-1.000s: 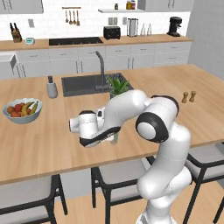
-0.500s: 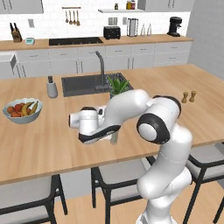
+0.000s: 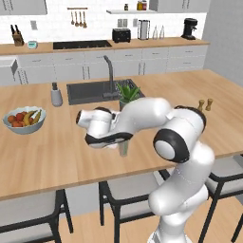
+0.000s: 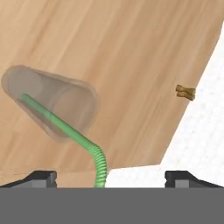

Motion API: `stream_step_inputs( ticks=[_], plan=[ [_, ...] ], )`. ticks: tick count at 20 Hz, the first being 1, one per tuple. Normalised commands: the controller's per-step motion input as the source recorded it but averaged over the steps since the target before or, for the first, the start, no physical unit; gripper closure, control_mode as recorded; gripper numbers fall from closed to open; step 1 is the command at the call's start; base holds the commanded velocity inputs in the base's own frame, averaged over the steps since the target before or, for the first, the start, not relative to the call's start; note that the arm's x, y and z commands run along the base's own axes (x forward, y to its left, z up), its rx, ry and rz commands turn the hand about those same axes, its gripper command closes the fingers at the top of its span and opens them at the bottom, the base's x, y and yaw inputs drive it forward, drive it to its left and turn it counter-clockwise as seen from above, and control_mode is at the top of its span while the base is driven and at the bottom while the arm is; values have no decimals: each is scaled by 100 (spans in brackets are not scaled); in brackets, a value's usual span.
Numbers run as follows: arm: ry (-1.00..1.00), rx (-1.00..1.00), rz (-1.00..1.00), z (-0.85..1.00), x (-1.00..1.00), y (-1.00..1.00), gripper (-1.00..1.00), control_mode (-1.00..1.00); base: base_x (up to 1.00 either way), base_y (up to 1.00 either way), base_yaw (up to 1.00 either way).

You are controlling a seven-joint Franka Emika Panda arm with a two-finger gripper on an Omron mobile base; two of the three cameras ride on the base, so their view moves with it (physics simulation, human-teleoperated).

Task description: Take a straw from the drawer in front and place it inside the glass cup on the dining counter.

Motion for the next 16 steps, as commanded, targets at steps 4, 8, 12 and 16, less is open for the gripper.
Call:
stream_step_inputs(
  ticks=[4, 8, 12, 16],
  plan=[
    [0, 40, 0, 40, -77, -10, -100, -100, 0, 0, 0],
    [0, 44, 0, 60, -85, -31, -100, -100, 0, 0, 0],
    [0, 44, -2, 69, -73, -67, -100, -100, 0, 0, 0],
    [-2, 37, -4, 47, -59, -97, -100, -100, 0, 0, 0]
  ],
)
